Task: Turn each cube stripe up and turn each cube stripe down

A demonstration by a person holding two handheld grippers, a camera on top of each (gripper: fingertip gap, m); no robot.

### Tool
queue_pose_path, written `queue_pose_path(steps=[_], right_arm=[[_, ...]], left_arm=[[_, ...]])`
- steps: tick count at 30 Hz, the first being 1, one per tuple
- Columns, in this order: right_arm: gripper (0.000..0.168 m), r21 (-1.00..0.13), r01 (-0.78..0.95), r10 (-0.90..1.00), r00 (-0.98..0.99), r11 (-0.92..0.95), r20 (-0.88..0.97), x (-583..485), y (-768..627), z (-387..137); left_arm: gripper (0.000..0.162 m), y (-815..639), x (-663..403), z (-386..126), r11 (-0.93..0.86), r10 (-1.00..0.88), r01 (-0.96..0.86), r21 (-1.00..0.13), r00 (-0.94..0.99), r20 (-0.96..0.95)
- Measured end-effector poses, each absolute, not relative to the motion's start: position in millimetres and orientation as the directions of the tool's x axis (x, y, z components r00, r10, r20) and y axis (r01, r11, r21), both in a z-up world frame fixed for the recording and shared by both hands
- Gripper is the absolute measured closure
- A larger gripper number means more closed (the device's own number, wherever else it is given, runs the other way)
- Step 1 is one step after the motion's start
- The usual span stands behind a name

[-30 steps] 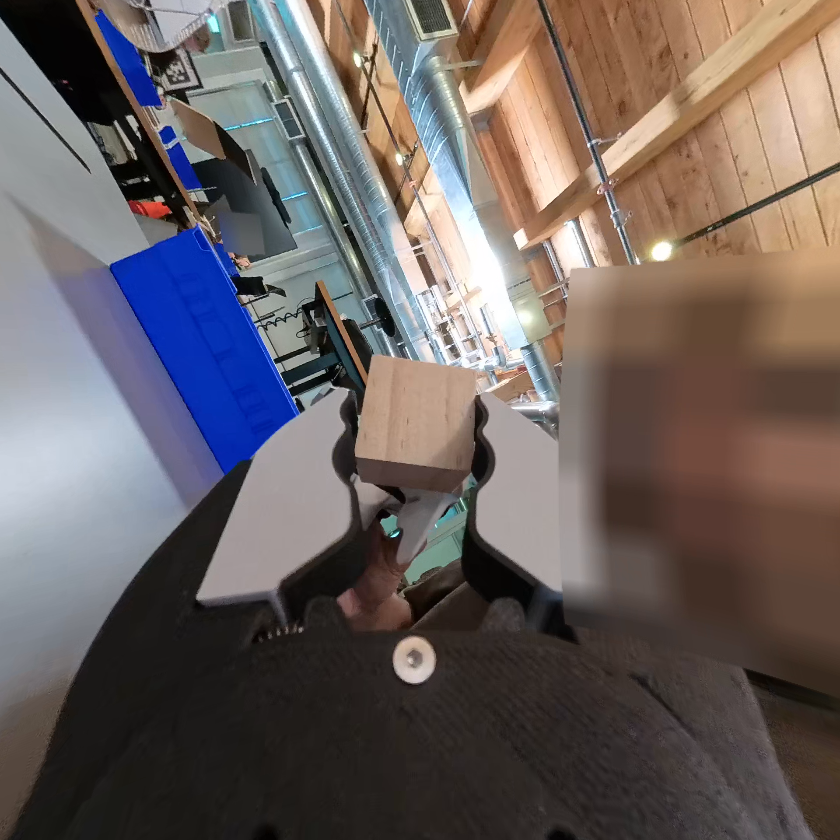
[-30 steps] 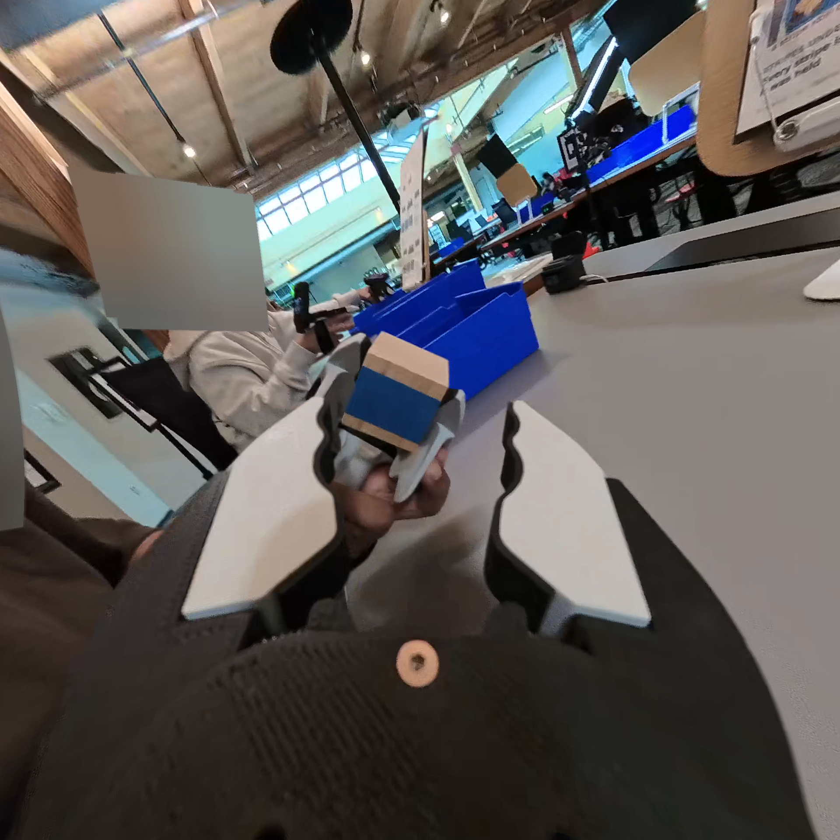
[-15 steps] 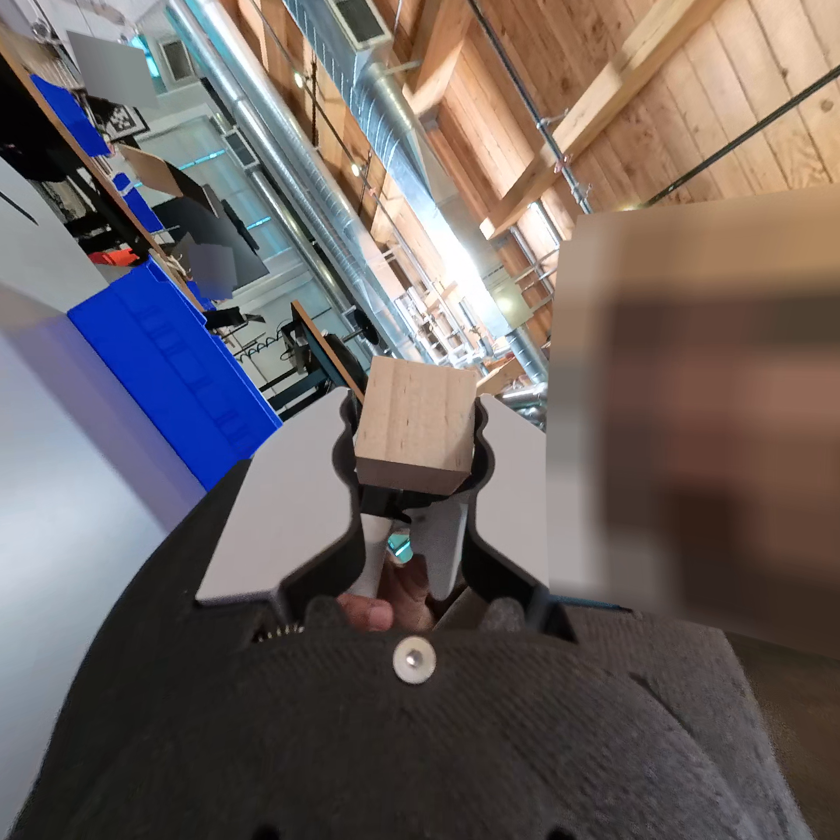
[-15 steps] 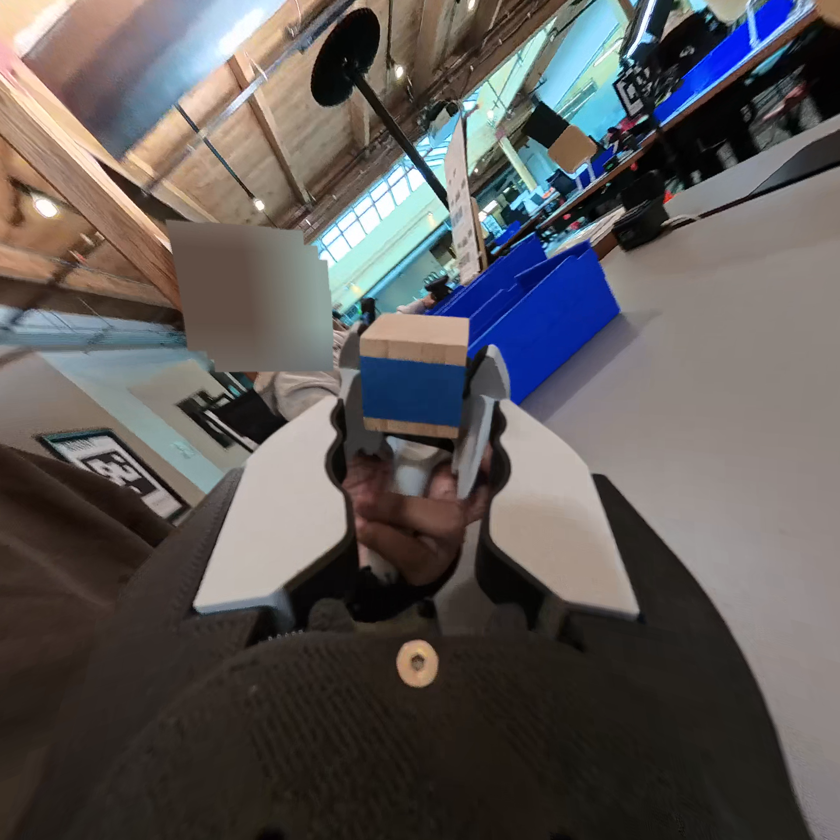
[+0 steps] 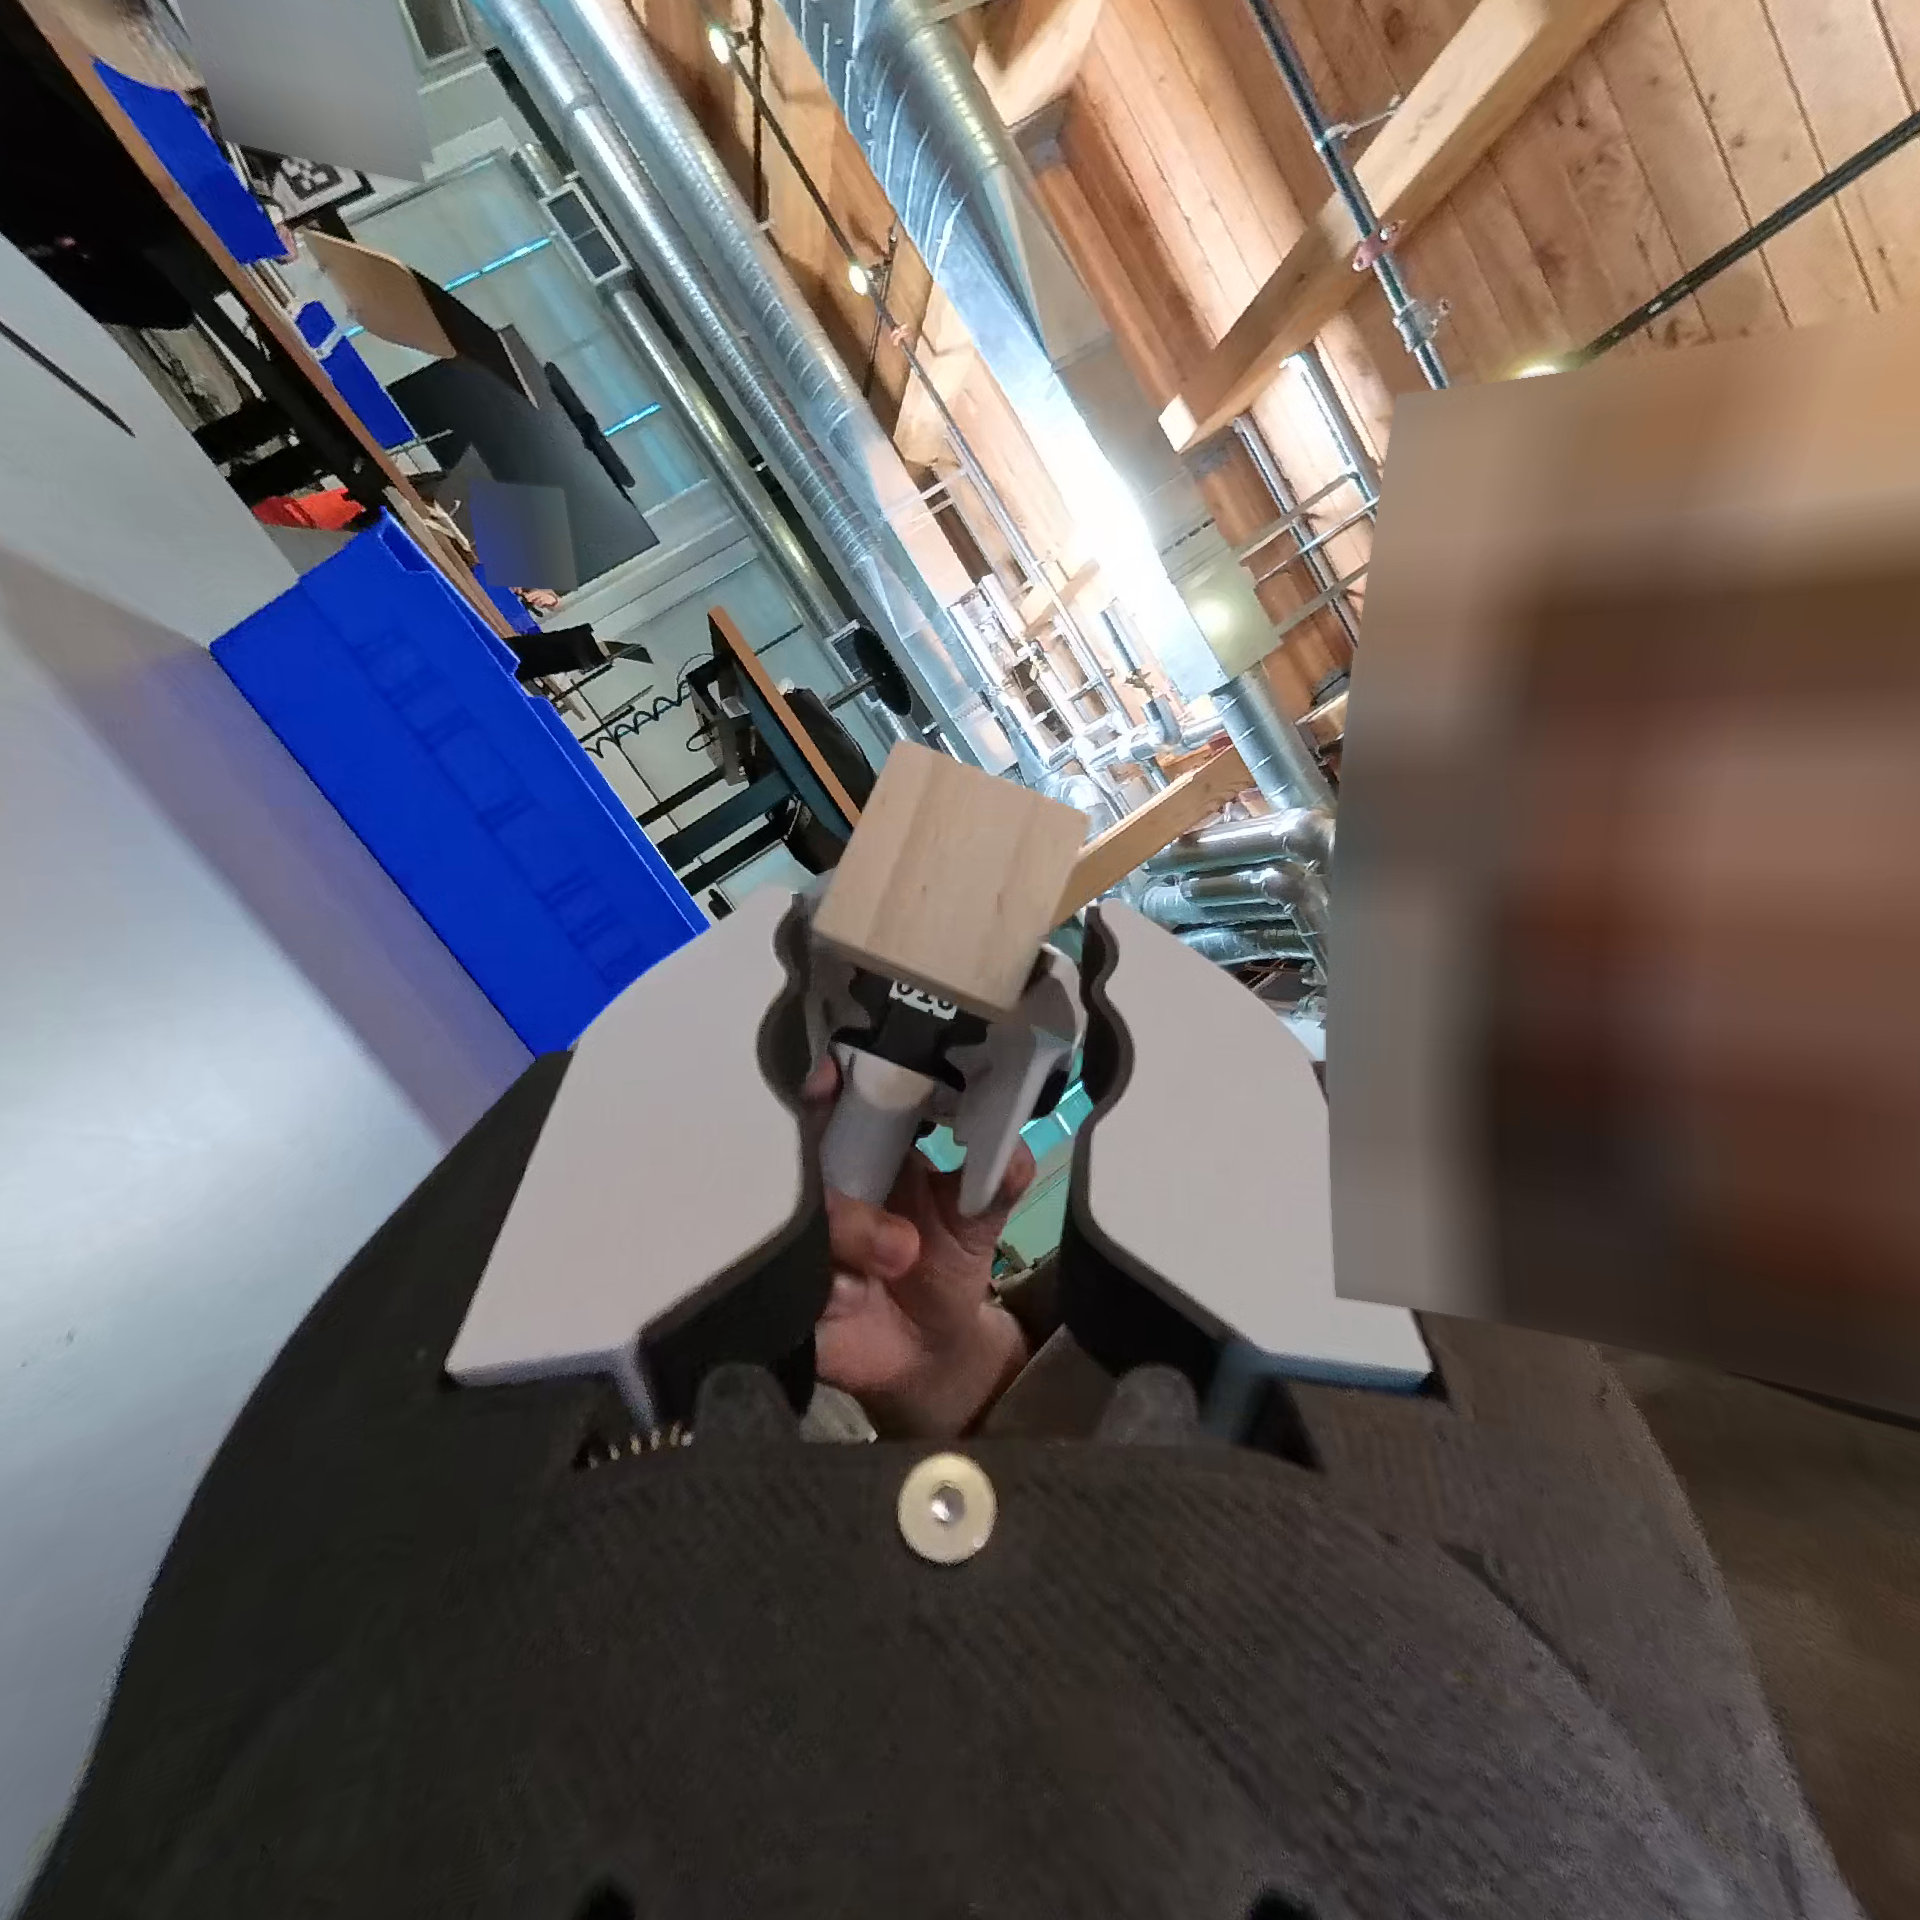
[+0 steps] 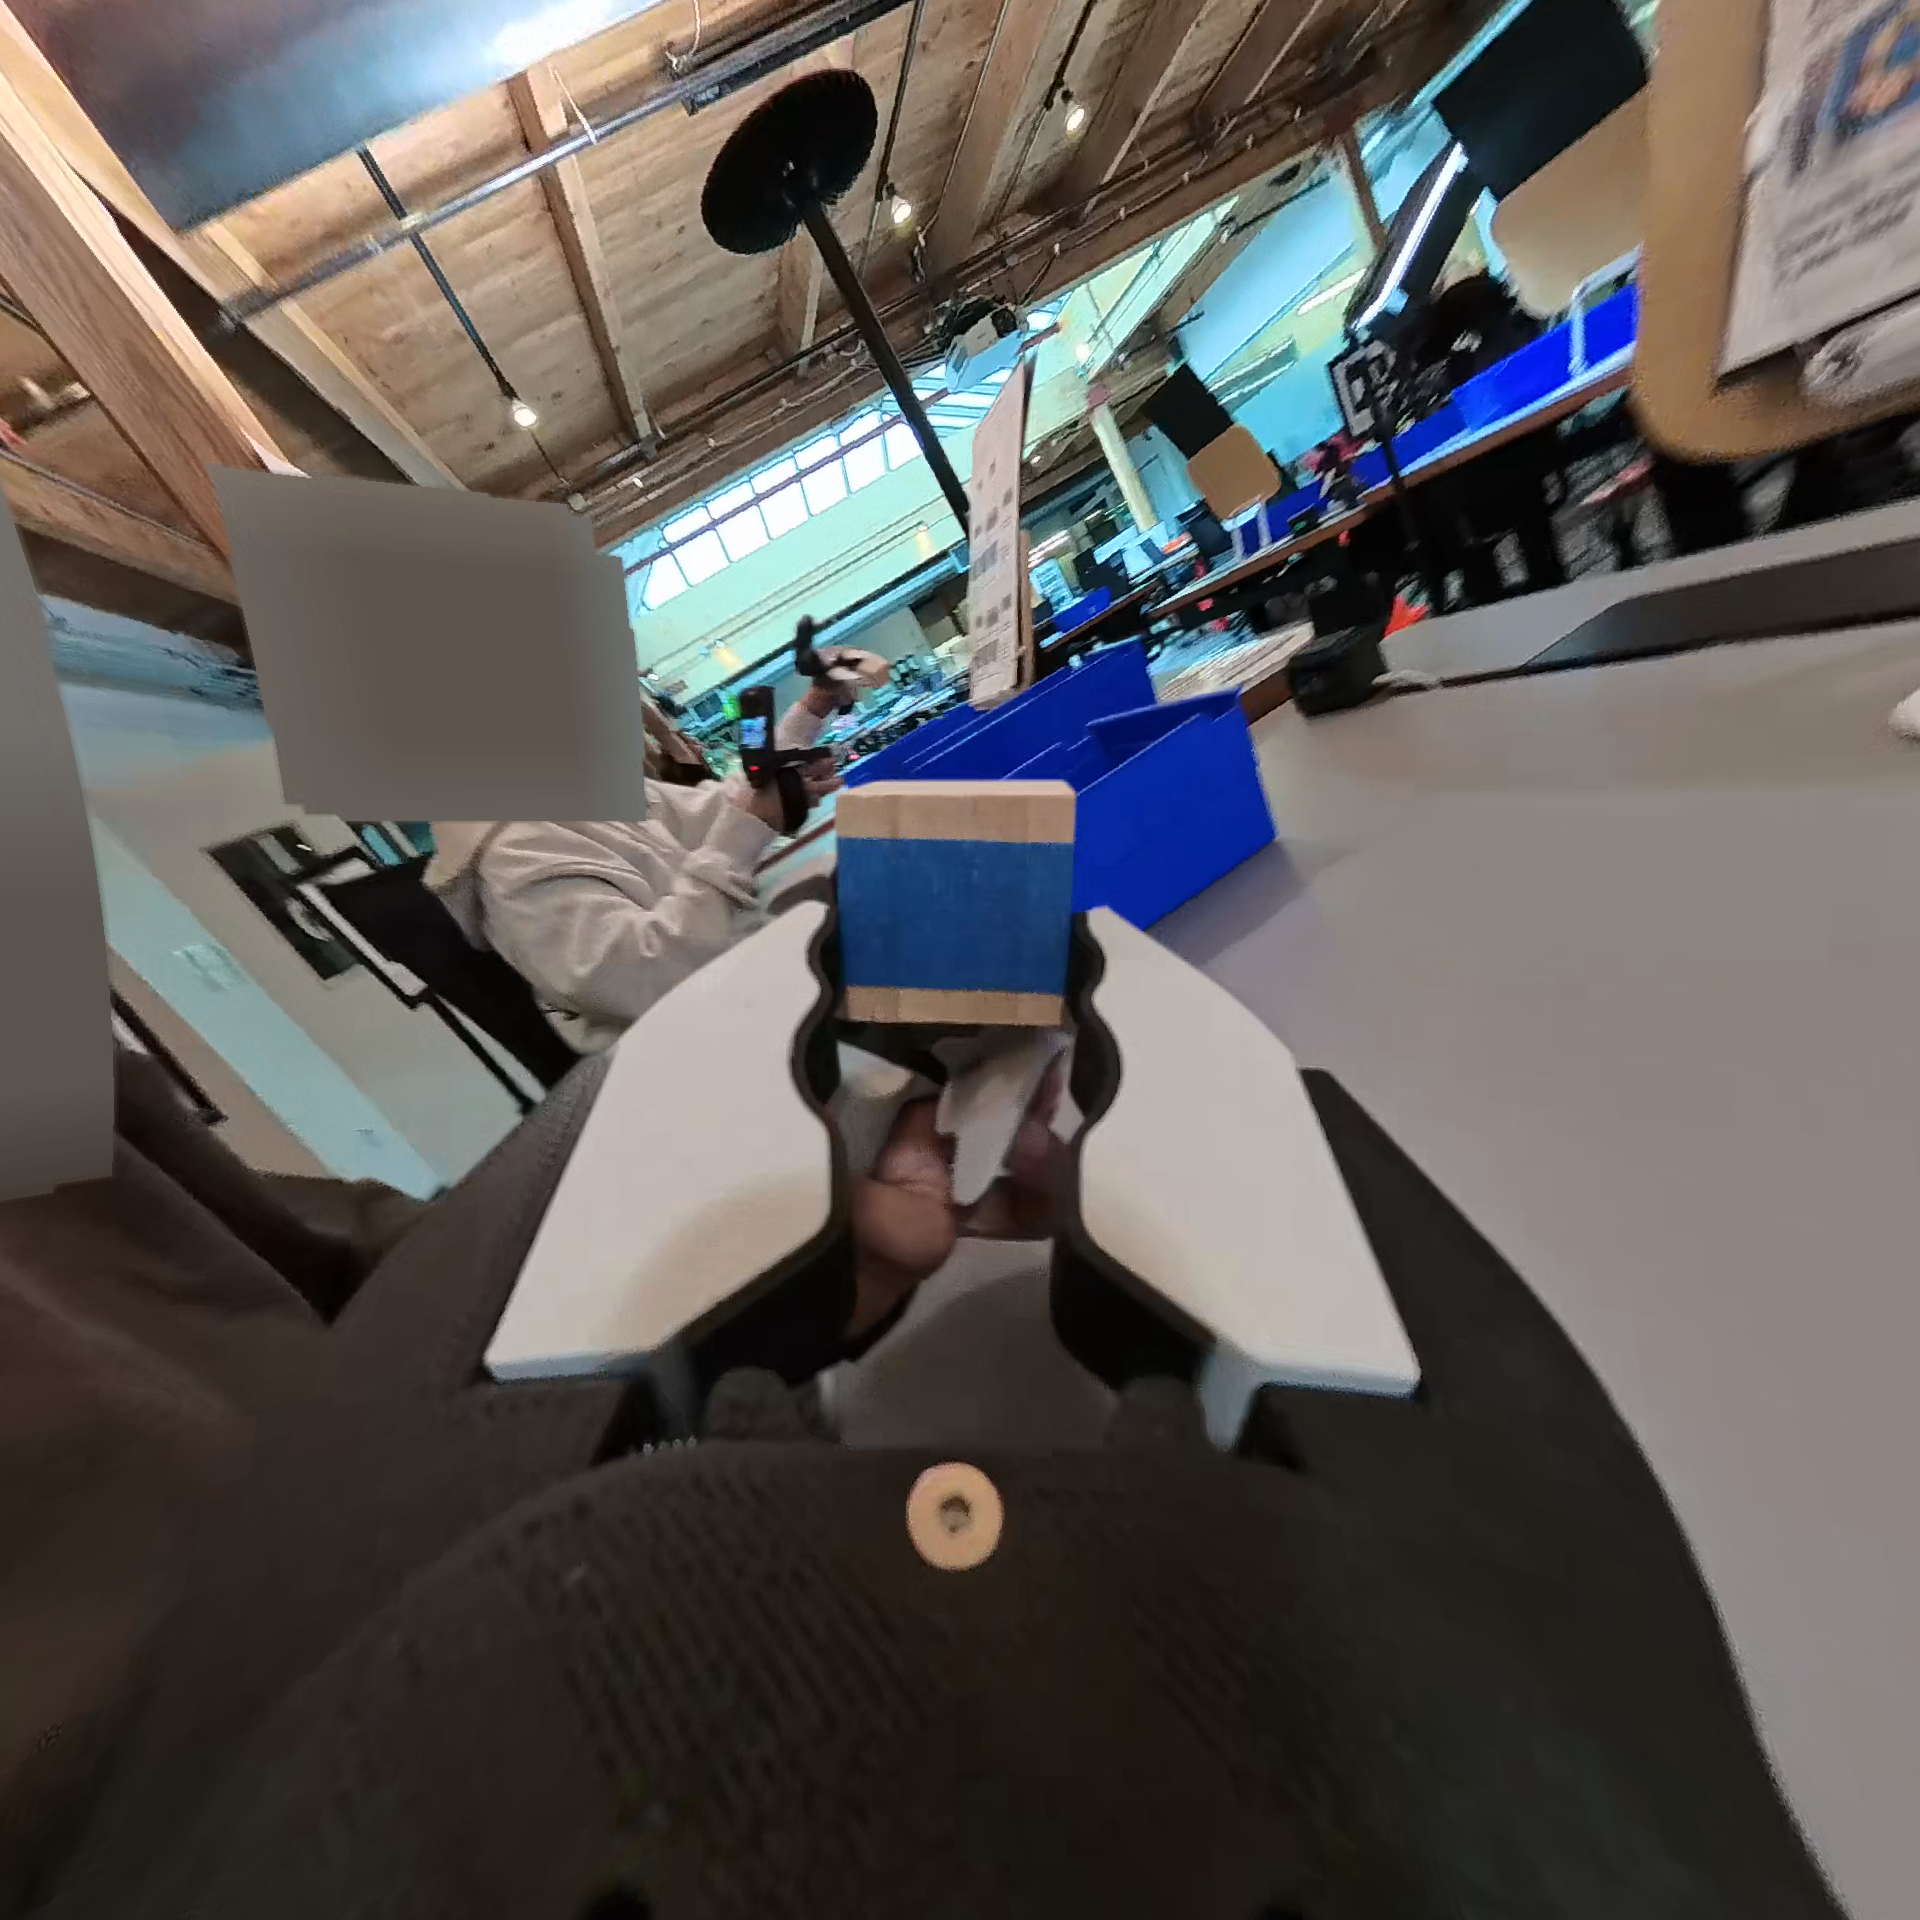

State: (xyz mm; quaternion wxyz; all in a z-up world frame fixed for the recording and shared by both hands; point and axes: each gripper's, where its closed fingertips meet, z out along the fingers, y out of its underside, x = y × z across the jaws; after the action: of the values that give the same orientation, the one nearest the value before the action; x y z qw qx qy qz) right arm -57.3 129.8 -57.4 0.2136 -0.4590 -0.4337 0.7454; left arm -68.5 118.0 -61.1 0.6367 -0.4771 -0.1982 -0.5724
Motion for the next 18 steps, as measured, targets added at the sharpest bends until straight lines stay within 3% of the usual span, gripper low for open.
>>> queue_pose_path(steps=[6,9,13,16,18], right_arm=[[0.126,-0.924,-0.115,0.889,-0.339,-0.365,-0.309,-43.5,207.1,-19.4],[0.126,-0.969,-0.198,0.984,-0.129,-0.150,-0.127,-24.6,274.5,15.9],[0.126,-0.992,-0.035,0.968,0.226,0.119,0.108,-3.9,387.9,25.1],[0.126,-0.956,0.169,0.847,0.445,0.241,0.292,10.6,482.5,-12.6],[0.125,-0.940,0.293,0.815,0.493,0.173,0.304,15.1,525.9,-57.5]], left_arm=[[0.113,111.9,-74.1,-54.5,-0.122,-0.566,0.940,-0.319,0.198,0.800],[0.114,109.2,-69.6,-52.1,-0.148,-0.582,0.945,-0.293,0.156,0.798],[0.115,111.0,-64.0,-52.3,-0.195,-0.597,0.955,-0.225,0.066,0.800],[0.115,113.1,-55.3,-52.7,-0.238,-0.600,0.943,-0.233,0.046,0.799],[0.119,111.9,-44.1,-51.0,-0.282,-0.612,0.919,-0.276,0.050,0.789]])
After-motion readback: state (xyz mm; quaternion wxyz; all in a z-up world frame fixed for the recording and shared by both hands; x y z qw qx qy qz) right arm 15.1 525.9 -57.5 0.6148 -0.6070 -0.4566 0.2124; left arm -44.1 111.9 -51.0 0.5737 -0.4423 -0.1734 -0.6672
